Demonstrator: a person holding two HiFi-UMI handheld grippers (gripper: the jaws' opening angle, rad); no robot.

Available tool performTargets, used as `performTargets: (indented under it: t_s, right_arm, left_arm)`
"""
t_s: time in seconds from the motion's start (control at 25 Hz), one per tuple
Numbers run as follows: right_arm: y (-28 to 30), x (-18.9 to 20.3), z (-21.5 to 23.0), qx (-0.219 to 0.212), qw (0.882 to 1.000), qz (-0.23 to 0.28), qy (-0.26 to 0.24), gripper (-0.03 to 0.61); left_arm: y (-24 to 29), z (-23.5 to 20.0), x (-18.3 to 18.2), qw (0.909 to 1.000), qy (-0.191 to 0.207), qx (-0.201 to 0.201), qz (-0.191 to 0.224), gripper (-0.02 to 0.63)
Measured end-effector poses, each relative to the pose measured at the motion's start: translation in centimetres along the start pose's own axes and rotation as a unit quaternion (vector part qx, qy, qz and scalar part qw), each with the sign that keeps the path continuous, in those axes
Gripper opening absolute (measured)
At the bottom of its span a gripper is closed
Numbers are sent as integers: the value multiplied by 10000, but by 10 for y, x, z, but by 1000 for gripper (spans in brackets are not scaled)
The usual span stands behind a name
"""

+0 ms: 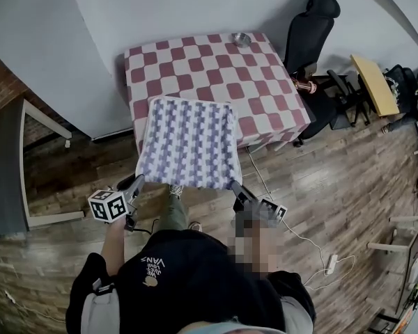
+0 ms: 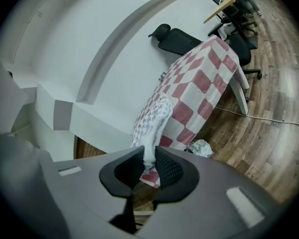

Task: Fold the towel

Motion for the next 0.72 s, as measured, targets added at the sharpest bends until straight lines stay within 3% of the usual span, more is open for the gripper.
performTargets:
  t_s: [0.24, 0.36, 0.72]
  right_arm:
    - [17, -52, -15, -114, 9983, 335, 460, 63]
    - [47, -91, -17, -394, 9966, 545, 465, 63]
    - [142, -163, 32, 123, 9949, 398, 921, 63]
  left_arm:
    - [19, 14, -53, 9994, -8, 213, 256, 72]
    - [43, 14, -85, 9992, -11, 305, 265, 72]
    - [151, -13, -156, 9985, -231, 228, -451, 72]
Point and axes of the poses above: the fingertips, and each gripper's own axes: y forward along the fingers, z to its right, x out of its underside, the point moved 1 cm from there along -y, backward along the fingers, and after that the axes turned 13 degrees about -y, right-handed, at the moved point
